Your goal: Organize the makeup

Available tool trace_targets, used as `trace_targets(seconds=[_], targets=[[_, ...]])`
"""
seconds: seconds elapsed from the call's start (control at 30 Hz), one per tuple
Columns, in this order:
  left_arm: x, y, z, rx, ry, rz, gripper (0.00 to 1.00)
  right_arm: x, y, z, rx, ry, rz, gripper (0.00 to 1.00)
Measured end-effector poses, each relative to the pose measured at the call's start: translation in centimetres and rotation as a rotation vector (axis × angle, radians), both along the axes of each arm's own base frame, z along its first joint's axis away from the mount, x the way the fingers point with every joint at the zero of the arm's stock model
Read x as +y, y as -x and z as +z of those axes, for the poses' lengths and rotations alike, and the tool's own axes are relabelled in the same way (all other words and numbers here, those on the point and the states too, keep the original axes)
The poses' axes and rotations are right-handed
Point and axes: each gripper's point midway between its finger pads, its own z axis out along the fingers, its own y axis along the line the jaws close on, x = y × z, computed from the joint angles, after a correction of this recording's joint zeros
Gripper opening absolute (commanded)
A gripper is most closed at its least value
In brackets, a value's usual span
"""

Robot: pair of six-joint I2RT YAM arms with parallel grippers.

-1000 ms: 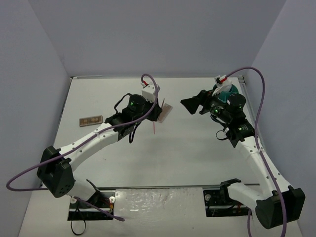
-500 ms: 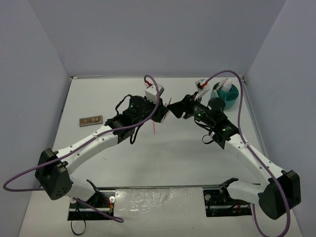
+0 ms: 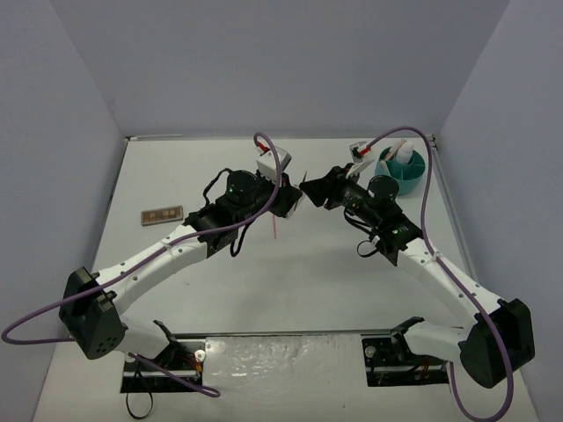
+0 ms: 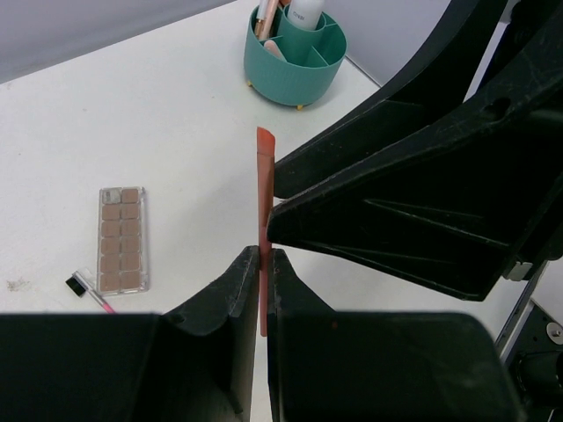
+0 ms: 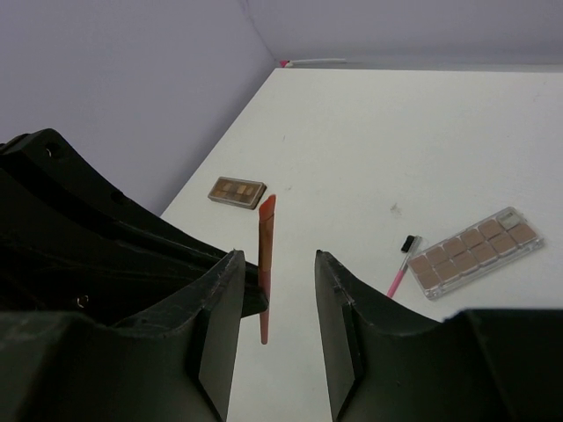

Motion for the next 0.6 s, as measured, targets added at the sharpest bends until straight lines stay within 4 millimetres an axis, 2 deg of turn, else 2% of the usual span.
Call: trace_targets(seconds=[0.13, 0.2, 0.33, 0.37, 0.43, 0.5, 0.53, 0.6], targets=[[0.0, 0.0, 0.0, 0.001, 0.000, -0.004, 0.00, 0.3, 0.1, -0.1, -0.001, -0.002, 0.008, 0.29], [-0.1, 0.0, 0.0, 0.001, 0.001, -0.004, 0.00, 0.4, 0.0, -0.3, 0.002, 0.000, 0.009, 0.24], [-0.1, 0.0, -0.2, 0.004, -0.003, -0.004, 0.00, 0.5, -0.2, -0.8, 0.014, 0.004, 0.010, 0.07], [-0.1, 0.0, -0.4, 0.006, -0.005, -0.004, 0.00, 0.6, -0.2, -0.9, 0.013, 0.005, 0.011, 0.07], [-0.2, -0.1, -0.6, 0.010, -0.009, -0.004, 0.00, 0.6, -0.1, -0.9, 0.014, 0.008, 0.012, 0.00], [-0.3, -0.1, -0.7, 0.012, -0.011, -0.004, 0.01, 0.6, -0.1, -1.0, 0.010, 0.014, 0.010, 0.00], [-0.3, -0.1, -0.8, 0.013, -0.012, -0.004, 0.03, 0.6, -0.2, -1.1, 0.009, 0.018, 0.008, 0.00], [-0.3, -0.2, -0.8, 0.014, -0.013, -0.004, 0.19, 0.6, -0.2, -1.1, 0.005, 0.026, 0.006, 0.00]])
